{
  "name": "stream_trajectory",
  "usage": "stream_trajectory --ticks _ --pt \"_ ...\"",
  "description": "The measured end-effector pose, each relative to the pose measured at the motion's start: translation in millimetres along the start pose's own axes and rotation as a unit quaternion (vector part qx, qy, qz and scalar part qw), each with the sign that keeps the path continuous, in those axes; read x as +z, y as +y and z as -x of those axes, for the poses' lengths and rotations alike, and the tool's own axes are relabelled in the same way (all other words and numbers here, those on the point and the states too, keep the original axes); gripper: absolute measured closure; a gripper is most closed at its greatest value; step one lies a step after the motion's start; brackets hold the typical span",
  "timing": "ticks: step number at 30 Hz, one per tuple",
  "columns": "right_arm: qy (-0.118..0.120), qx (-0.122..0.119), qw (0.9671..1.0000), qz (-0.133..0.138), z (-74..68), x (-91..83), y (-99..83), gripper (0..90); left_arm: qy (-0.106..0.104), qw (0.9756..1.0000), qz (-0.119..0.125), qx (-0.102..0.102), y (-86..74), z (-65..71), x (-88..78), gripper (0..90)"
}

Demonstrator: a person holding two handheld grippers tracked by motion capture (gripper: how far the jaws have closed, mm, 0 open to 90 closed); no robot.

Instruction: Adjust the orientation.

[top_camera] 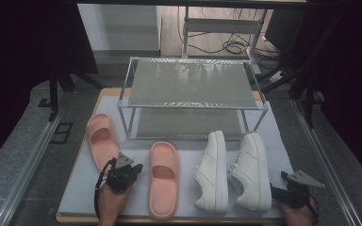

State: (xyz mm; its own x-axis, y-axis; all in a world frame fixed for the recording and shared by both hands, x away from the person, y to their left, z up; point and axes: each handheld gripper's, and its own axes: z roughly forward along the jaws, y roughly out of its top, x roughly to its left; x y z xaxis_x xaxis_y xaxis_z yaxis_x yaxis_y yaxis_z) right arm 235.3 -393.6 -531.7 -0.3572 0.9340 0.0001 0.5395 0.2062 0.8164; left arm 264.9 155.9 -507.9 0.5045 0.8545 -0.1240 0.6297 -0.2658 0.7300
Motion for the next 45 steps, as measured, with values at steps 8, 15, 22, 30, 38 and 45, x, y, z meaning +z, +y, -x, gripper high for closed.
stream_trajectory --ticks 8,15,22,30,38,45 --pt "0.002 0.0 1.0 0.001 0.5 -0.4 -0.5 18.2 0.001 1.0 0.002 0.001 18.3 1.1 19.9 89.5" --pt "0.003 -0.001 1.0 0.002 0.7 -0.5 -0.9 18.3 -0.02 0.9998 0.001 0.001 28.3 6.4 32.5 89.6" --pt "0.002 -0.002 1.0 0.003 0.8 -0.6 -1.1 18.3 -0.037 0.9991 -0.001 0.019 36.7 17.1 44.2 89.6" --pt "0.003 -0.002 1.0 0.005 1.0 -0.7 -1.6 18.4 -0.005 0.9999 0.01 0.008 32.0 0.1 21.9 89.2" --pt "0.003 -0.002 1.0 0.005 1.0 -0.7 -1.6 18.4 0.047 0.9983 0.025 -0.024 25.7 -32.2 -12.3 82.1" --pt "0.003 -0.002 1.0 0.005 1.0 -0.7 -1.7 18.4 0.09 0.9939 0.03 -0.055 23.4 -62.6 -29.5 75.4"
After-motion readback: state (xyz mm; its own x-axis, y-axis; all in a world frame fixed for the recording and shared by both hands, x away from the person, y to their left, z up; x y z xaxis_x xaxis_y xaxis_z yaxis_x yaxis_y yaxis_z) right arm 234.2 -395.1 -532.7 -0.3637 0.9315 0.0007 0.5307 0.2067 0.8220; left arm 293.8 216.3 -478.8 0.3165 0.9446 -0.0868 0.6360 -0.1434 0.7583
